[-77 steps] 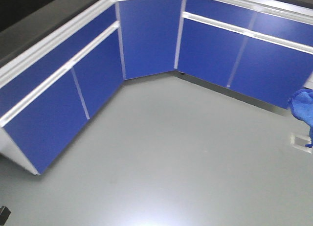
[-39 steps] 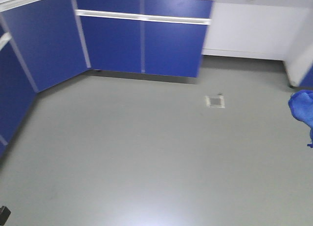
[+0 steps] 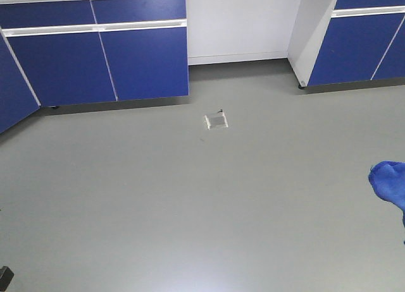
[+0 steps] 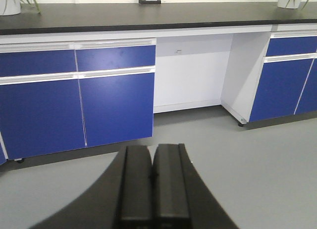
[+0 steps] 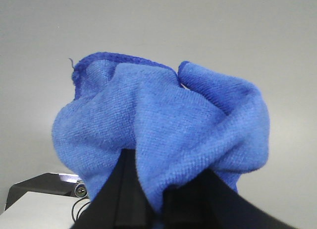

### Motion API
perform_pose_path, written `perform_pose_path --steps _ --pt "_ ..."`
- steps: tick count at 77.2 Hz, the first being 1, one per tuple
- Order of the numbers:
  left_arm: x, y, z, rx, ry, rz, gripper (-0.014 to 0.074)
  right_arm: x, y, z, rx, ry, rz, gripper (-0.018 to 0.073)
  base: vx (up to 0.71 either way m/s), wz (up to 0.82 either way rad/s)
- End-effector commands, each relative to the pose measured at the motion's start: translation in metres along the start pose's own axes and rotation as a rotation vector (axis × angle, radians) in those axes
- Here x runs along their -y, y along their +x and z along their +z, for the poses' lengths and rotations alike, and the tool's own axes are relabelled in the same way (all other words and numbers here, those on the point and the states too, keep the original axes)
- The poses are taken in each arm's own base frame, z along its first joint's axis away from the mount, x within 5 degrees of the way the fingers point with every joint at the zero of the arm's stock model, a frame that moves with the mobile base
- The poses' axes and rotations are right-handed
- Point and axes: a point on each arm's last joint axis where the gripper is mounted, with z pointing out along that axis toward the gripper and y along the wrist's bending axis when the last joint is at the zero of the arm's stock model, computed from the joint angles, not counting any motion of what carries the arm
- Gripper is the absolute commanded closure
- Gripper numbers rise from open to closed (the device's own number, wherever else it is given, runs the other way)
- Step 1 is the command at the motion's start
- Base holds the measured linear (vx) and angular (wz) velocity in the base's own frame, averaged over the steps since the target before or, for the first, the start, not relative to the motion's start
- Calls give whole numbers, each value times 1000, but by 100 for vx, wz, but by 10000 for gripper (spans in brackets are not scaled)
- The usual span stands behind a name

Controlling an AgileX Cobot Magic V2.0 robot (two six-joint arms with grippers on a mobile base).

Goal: Wipe right workspace with blue cloth
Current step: 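Drive the base to the other counter holding the cloth in the right gripper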

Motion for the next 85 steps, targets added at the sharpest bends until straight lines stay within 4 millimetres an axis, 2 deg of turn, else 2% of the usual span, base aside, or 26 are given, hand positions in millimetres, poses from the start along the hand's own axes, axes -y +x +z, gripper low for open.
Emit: perform_pose_path --steps 1,39,85 --pt "1 -15 -3 101 7 0 603 -1 -2 -7 6 -8 -2 564 6 -12" --pt "1 -15 -3 101 7 0 603 -4 7 -18 68 0 -9 564 10 -9" --pt "1 -15 -3 101 7 0 603 -13 49 -57 313 35 -34 564 27 -2"
